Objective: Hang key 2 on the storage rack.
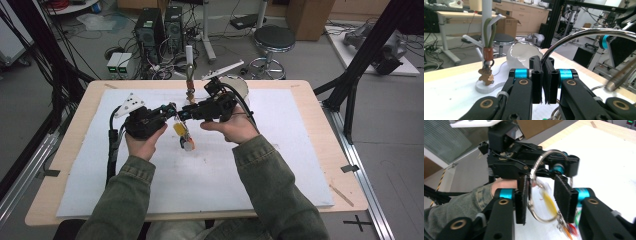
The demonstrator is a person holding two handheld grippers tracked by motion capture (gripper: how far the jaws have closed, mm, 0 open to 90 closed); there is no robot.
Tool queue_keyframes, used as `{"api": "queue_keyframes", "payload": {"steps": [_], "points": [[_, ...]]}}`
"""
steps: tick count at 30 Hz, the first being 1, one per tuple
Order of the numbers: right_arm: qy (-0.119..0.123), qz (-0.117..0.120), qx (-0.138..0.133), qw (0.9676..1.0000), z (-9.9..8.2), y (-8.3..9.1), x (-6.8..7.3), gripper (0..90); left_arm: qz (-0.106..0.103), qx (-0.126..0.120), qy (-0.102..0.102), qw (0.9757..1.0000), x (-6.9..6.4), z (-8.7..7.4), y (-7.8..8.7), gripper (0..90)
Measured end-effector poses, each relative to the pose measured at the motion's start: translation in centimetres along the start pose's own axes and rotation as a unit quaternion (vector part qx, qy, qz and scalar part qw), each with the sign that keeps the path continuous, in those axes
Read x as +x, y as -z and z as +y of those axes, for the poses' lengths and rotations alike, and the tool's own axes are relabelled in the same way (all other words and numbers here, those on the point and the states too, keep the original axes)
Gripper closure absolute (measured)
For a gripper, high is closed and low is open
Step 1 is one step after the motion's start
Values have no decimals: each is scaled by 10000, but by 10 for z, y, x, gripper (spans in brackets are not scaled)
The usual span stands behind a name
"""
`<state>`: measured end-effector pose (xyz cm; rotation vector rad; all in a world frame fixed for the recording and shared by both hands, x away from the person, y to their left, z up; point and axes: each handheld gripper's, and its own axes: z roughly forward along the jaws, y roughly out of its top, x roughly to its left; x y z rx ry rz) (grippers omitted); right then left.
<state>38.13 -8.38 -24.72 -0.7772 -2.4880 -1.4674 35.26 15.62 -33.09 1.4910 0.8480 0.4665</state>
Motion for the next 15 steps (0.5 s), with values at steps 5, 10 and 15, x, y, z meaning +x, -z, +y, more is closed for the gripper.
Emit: {"api": "queue_keyframes", "payload": {"steps": [5, 10, 15], "points": [[-94, -99, -88, 9999, -5, 6, -5, 422, 76, 43, 100, 9999, 3, 1, 1, 862], [-152, -368, -123, 9991, -11, 14, -10, 241, 180, 91, 162, 9997, 6, 2, 3, 863], [-284, -672, -284, 9969, -19, 23, -17, 114, 192, 87, 269, 9994, 9, 4, 5, 865]]}}
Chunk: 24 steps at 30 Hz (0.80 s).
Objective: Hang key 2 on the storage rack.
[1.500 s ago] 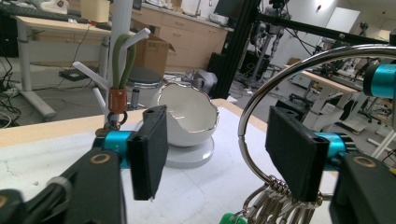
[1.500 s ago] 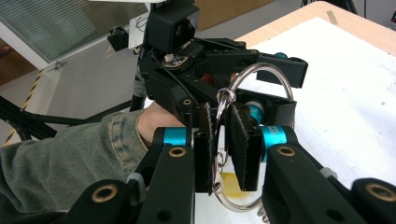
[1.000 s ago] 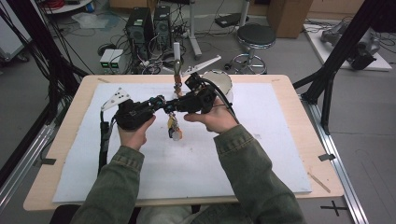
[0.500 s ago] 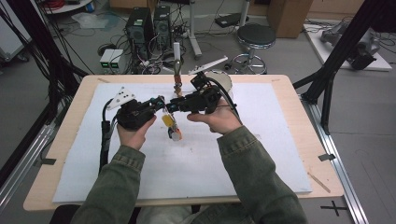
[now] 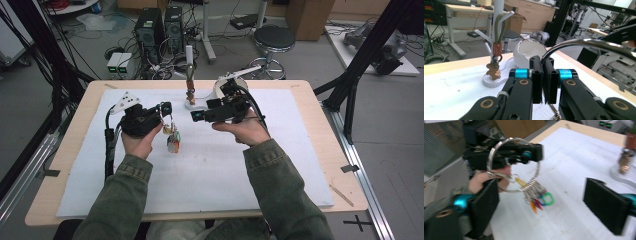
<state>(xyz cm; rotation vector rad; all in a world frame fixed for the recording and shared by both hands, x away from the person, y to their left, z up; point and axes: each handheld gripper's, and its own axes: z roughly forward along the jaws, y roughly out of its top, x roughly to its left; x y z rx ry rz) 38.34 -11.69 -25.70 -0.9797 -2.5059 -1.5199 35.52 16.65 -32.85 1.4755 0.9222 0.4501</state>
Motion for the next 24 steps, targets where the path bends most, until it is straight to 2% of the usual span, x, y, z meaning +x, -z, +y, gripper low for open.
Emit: {"api": "queue_keyframes", "payload": {"steps": [5, 10, 16, 24], "points": [[-102, -227, -187, 9995, -10, 11, -11, 94, 65, 15, 62, 10000, 4, 2, 4, 867], [-8, -467, -368, 9982, -22, 23, -20, 94, 159, 43, 66, 9998, 8, 6, 8, 867], [79, -789, -439, 9959, -39, 37, -31, 94, 283, 54, 109, 9995, 13, 9, 12, 867], [-35, -1165, -495, 9920, -67, 57, -49, 94, 452, 80, 155, 9988, 21, 12, 16, 867]]}}
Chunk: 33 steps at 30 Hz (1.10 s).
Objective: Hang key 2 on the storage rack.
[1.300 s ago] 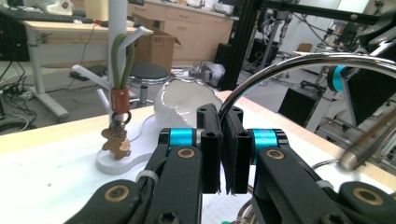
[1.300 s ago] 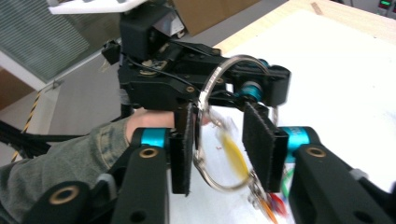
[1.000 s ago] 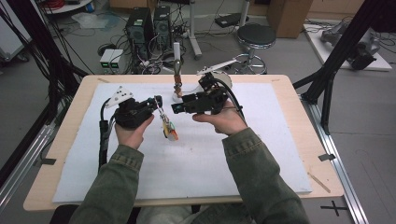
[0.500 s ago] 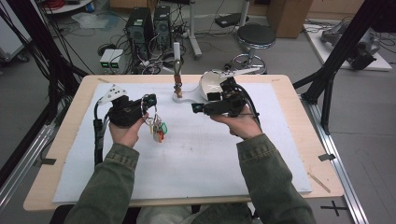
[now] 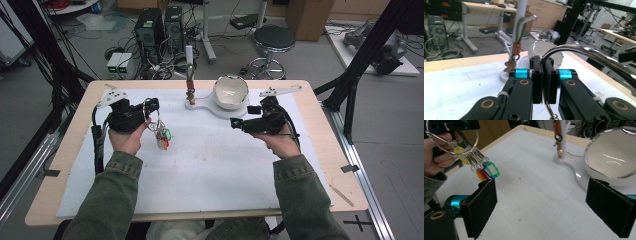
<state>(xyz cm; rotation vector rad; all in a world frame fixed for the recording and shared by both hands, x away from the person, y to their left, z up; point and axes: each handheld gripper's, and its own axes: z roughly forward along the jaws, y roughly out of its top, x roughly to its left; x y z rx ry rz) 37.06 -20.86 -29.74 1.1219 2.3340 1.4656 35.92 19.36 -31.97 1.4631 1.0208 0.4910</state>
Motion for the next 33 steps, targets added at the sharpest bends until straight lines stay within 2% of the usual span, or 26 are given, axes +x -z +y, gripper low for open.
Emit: {"api": "queue_keyframes", "payload": {"steps": [3, 9, 17, 19, 24, 33], "points": [[-118, -96, -35, 9999, -12, 7, -9, 94, 80, 51, -12, 10000, 3, 1, 0, 867], [-156, -411, -18, 9990, -33, 17, -23, 94, 275, 151, -103, 9995, 6, 5, -1, 867], [-295, -607, 23, 9977, -56, 25, -34, 94, 545, 352, -228, 9976, 7, 18, -6, 867], [-264, -706, 49, 9971, -61, 26, -35, 95, 628, 412, -272, 9968, 7, 23, -8, 867], [-288, -739, 15, 9968, -71, 31, -37, 95, 795, 621, -427, 9940, 6, 31, -15, 867], [-438, -748, -201, 9960, -92, 36, -41, 95, 901, 866, -466, 9911, 6, 40, -31, 867]]}}
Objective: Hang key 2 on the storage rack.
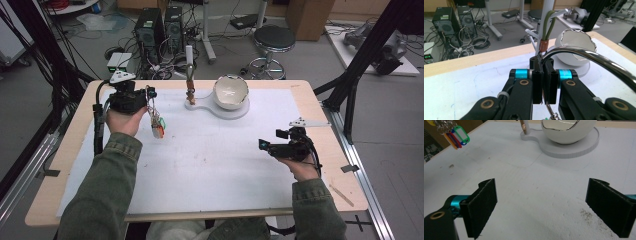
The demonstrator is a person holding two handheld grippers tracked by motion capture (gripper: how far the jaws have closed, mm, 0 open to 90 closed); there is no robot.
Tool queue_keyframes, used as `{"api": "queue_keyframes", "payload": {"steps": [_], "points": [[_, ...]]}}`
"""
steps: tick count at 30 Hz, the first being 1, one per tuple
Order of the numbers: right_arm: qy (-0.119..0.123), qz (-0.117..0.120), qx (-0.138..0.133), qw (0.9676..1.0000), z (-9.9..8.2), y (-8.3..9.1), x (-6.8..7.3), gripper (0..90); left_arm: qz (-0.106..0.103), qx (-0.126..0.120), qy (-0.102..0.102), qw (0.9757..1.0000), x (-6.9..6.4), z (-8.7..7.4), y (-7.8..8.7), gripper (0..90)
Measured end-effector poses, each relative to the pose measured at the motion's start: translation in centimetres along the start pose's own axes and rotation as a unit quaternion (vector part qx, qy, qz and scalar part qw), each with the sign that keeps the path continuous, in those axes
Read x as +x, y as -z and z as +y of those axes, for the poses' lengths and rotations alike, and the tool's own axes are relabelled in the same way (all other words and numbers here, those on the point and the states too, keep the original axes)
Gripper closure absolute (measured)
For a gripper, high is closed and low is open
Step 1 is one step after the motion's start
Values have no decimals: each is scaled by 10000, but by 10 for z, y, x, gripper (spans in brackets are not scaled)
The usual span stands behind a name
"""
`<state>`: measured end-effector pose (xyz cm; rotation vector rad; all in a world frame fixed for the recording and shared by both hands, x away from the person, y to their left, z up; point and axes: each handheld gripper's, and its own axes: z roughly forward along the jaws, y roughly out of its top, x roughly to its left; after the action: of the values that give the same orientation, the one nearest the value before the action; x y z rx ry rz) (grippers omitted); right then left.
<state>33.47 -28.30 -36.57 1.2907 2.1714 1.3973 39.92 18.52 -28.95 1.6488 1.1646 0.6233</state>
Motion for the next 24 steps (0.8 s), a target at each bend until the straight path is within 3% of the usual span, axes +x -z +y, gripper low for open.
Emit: {"api": "queue_keyframes", "payload": {"steps": [14, 24], "points": [[55, -41, -329, 9994, -10, 9, -5, 95, 132, 238, 17, 9996, 4, 17, -21, 867], [2, -62, -365, 9993, -14, 11, -9, 95, 157, 368, 32, 9992, 10, 24, -37, 867]]}}
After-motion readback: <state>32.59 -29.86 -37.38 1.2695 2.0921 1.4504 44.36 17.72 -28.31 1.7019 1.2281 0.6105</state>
